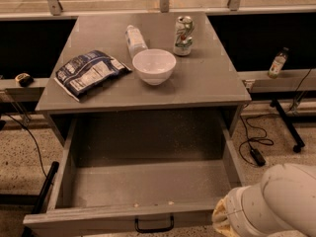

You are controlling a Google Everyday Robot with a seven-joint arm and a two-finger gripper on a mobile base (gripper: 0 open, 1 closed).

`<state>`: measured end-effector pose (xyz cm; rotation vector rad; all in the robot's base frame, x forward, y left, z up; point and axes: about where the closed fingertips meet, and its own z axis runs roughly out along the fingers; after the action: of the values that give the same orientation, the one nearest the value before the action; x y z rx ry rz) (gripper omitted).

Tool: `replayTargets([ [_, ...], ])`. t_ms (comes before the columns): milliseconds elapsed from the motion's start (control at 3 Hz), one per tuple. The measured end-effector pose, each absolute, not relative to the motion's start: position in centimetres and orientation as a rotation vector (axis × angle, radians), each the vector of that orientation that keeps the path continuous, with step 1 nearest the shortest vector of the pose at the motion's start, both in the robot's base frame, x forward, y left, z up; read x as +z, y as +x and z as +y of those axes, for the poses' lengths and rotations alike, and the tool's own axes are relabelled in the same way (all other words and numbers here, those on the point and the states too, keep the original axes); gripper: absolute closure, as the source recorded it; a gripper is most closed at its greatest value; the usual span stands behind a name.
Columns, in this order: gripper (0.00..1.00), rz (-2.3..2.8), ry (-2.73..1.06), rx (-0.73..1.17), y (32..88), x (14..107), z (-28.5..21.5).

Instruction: Close top drawer

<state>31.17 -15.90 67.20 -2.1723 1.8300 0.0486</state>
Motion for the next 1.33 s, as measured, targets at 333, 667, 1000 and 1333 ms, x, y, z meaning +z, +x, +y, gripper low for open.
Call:
replayTargets([
  [333,1.00,1.838,-2.155,0.043,31.6,66.7,-15.5],
  [667,1.00,1.848,-2.132,0.041,32.5,66.4,-15.0],
  [1000,1.00,1.851,-2.119,0.041,33.0,66.4,-14.8],
  [1333,1.00,1.851,-2.092,0.039,33.9,66.1,-14.3],
])
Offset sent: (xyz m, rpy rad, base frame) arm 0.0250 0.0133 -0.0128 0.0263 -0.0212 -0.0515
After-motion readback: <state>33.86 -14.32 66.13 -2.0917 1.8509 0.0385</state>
